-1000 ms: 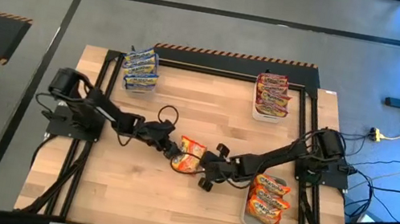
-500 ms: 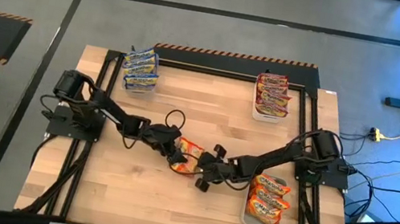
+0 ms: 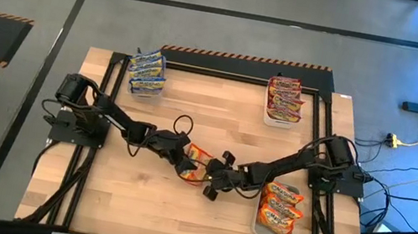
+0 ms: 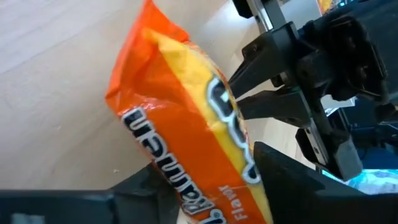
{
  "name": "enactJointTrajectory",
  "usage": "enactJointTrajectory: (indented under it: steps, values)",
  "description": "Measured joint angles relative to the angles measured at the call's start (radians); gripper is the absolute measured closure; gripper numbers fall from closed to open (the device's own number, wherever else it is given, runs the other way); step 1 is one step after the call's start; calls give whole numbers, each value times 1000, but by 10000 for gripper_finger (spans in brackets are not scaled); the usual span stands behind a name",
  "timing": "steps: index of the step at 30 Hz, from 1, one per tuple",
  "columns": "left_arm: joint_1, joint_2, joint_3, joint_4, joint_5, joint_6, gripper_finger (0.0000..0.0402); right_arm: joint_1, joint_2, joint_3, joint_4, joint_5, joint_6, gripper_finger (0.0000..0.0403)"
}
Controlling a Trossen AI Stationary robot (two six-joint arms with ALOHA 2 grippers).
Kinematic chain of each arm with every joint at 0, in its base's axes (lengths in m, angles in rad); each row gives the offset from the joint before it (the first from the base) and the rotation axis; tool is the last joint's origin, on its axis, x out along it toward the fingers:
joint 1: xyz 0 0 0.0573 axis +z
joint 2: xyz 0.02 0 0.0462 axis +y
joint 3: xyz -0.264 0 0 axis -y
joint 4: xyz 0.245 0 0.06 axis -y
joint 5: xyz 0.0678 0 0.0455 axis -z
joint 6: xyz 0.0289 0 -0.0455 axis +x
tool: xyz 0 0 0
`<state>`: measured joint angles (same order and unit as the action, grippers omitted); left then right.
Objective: Sort Maruchan noodles
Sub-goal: Put the orange noodle pack into the gray bin
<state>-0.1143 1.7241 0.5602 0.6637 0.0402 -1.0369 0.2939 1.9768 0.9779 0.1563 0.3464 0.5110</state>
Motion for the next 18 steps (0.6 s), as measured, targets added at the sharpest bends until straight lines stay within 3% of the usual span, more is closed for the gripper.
enactJointTrajectory:
  steps: [9,18]
  values:
    - [0,-3,0,10,-14,85,281,1,-21,10,-28,-35,-3,386]
    - [-17,-85,0,-4,64,372,288,63,-238,14,-245,-71,-19,386]
